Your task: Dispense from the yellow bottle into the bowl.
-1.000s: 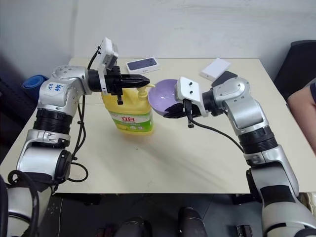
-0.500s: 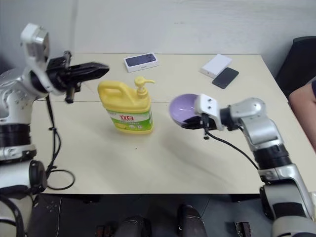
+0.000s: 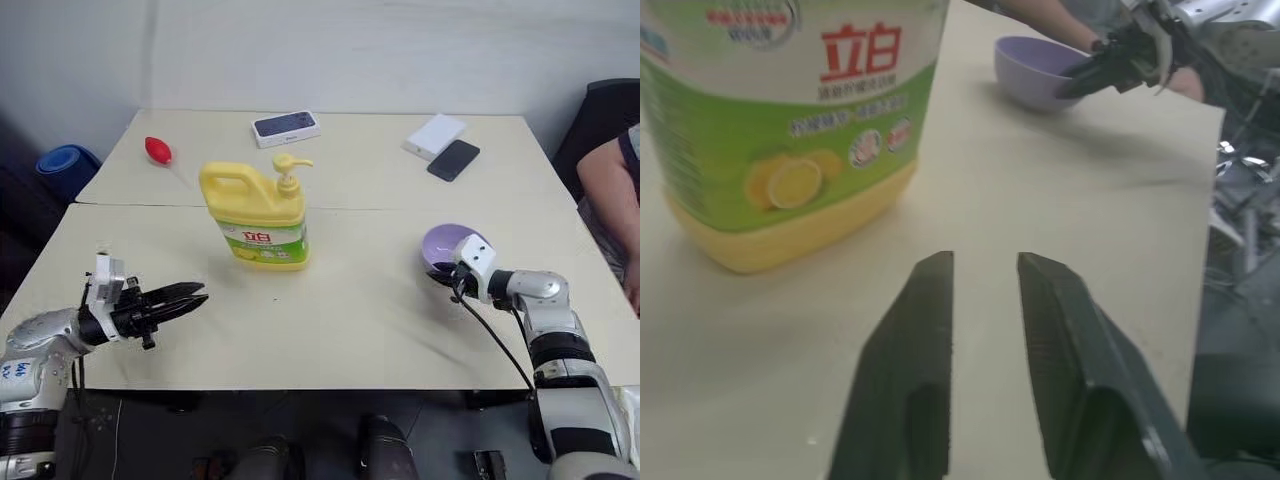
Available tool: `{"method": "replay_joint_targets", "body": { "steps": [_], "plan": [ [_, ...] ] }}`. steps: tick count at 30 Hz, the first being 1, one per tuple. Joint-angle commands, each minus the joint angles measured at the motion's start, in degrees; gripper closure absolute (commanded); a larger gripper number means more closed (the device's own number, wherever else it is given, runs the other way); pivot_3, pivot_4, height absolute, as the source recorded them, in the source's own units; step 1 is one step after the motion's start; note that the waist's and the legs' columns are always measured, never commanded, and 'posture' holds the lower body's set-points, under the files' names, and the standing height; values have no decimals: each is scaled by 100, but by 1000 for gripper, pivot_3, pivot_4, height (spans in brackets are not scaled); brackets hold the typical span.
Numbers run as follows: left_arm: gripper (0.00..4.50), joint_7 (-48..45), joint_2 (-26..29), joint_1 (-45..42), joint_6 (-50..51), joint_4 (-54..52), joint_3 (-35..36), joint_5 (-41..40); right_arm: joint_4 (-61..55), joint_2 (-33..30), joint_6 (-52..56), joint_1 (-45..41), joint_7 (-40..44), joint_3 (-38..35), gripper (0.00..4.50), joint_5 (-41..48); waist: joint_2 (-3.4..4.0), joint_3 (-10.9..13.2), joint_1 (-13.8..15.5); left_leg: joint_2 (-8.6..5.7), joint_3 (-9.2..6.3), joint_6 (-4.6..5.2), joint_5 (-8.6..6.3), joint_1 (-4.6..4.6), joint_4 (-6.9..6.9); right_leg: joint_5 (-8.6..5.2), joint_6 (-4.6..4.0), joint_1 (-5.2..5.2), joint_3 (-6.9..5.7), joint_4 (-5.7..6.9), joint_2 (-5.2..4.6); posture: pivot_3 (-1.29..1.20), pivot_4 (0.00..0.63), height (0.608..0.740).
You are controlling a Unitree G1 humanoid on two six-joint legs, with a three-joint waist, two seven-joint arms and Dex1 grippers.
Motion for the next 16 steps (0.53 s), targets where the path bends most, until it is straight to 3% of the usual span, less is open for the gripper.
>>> {"method": "replay_joint_targets", "body": {
  "steps": [1,4,8,9,14,16],
  "plan": [
    [2131,248,-62,395,-298,-301,104,47,162,-86,-453,121,174,-461,2617,313,13,5,-30,-1,7,0,0,5,-10,-1,-1,0,-2,-1,-4,0,150,740],
    [1234,528,-67,809,-397,-593,180,129,-321,-190,-784,304,585,-835,1620,736,18,8,-42,3,9,0,0,4,-25,-1,-2,-2,-9,-16,-1,0,150,740],
    [49,714,-49,1621,-1040,-931,271,484,-1830,-446,-462,884,1043,-1269,280,1419,25,12,-37,4,13,1,-1,12,-28,-1,-2,0,-2,-16,-2,0,150,740],
    [0,758,-78,1840,-1277,-982,305,595,-2515,-500,-226,1244,1135,-1318,37,1644,25,12,-33,4,13,2,-1,13,-29,-1,-2,0,-2,-15,-4,0,150,740],
    [0,1115,-259,2535,-2111,-1019,374,985,-5808,-454,468,3769,1227,-1038,37,2223,19,9,119,6,11,0,-6,56,-68,-3,-5,30,-3,-36,-5,0,150,740],
    [0,1427,-368,2537,-2374,-1049,351,1180,-6180,-228,217,4484,1091,-884,37,2009,19,7,174,3,9,3,-8,61,-85,-3,-5,34,-6,-71,-9,0,150,740]
  ]
}}
